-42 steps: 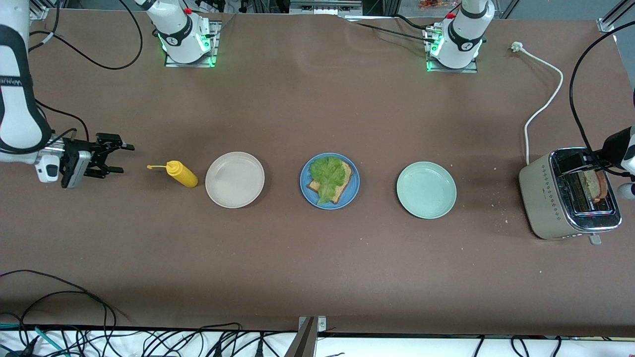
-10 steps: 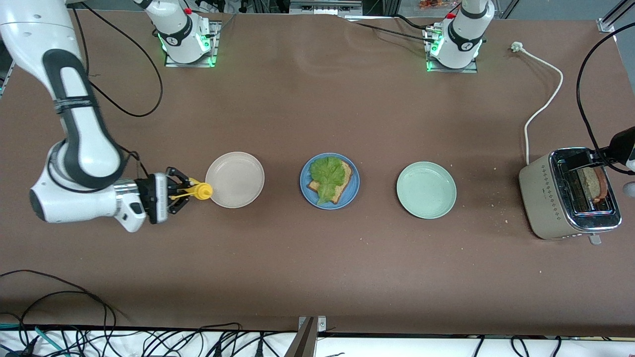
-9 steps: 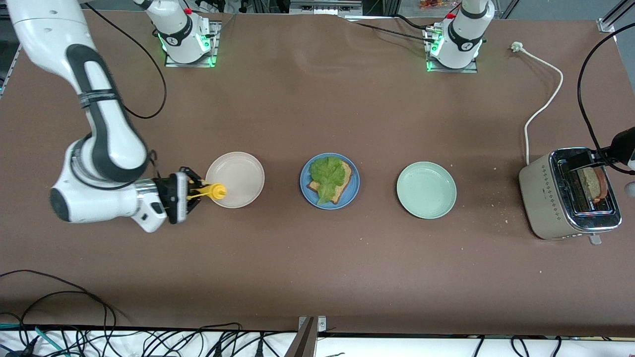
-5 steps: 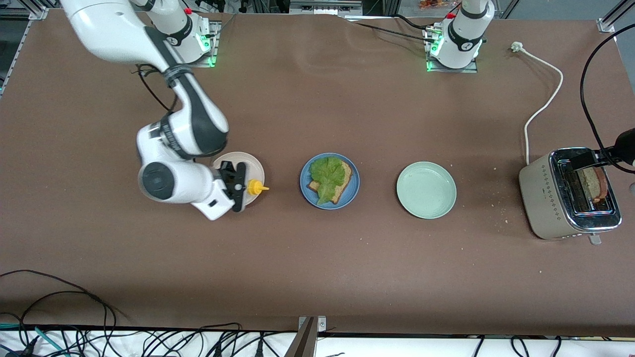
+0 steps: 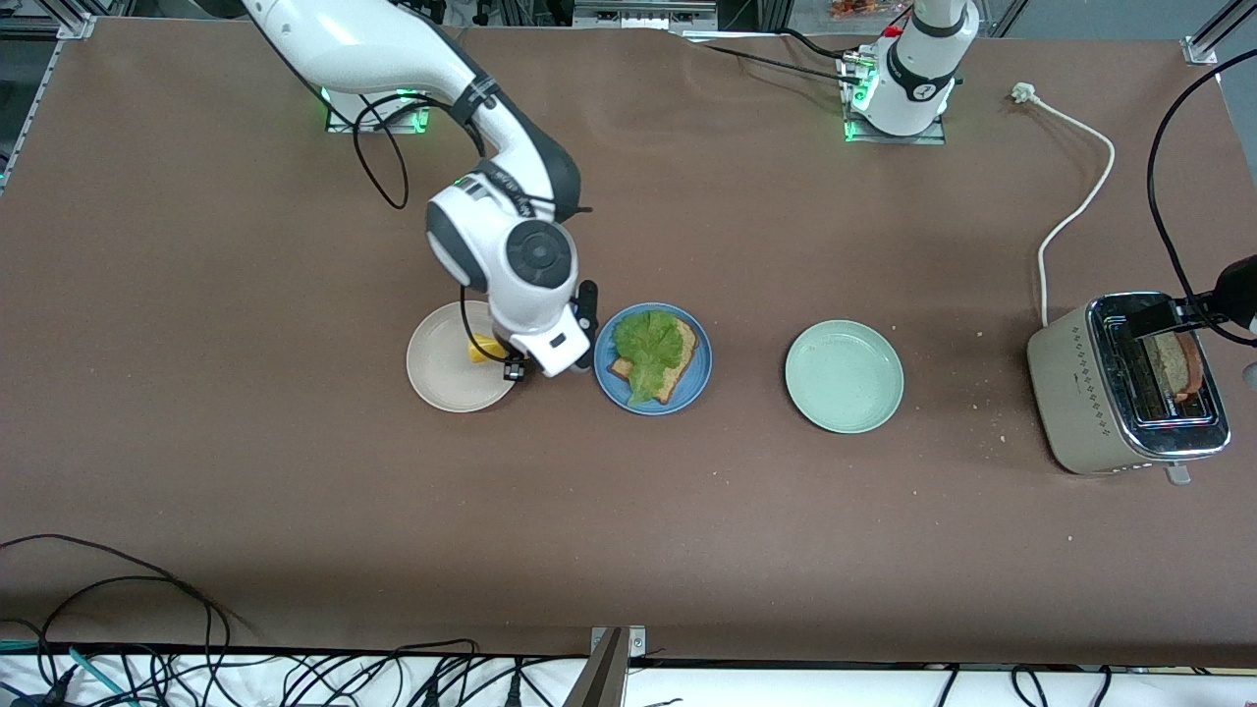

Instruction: Make sandwich in blue plate with both arms

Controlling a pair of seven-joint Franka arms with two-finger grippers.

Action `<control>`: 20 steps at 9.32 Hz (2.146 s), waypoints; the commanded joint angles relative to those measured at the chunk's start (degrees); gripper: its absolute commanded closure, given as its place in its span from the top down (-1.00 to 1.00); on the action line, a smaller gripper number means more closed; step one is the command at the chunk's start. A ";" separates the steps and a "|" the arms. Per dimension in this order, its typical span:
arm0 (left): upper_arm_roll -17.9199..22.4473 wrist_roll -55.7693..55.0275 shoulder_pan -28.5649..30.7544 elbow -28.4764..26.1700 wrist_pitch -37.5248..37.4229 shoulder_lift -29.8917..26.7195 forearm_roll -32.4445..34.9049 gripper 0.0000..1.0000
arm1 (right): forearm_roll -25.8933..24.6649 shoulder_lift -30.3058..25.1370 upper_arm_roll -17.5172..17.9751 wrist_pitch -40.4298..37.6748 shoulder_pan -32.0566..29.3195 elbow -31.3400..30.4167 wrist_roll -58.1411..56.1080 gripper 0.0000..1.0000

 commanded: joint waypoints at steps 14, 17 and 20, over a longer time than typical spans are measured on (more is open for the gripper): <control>-0.20 0.10 2.86 1.04 -0.52 0.55 1.64 1.00 | 6.94 -8.80 -0.24 -8.09 -1.86 -0.82 2.47 -1.00; -0.02 0.10 6.12 1.04 1.49 1.16 1.73 1.00 | 26.70 -9.52 -0.41 -7.12 -16.08 -0.83 -14.26 -1.00; -0.11 0.10 7.61 0.96 3.34 3.62 7.88 1.00 | 41.04 -8.73 -0.41 -7.73 -28.66 -2.50 -35.71 -1.00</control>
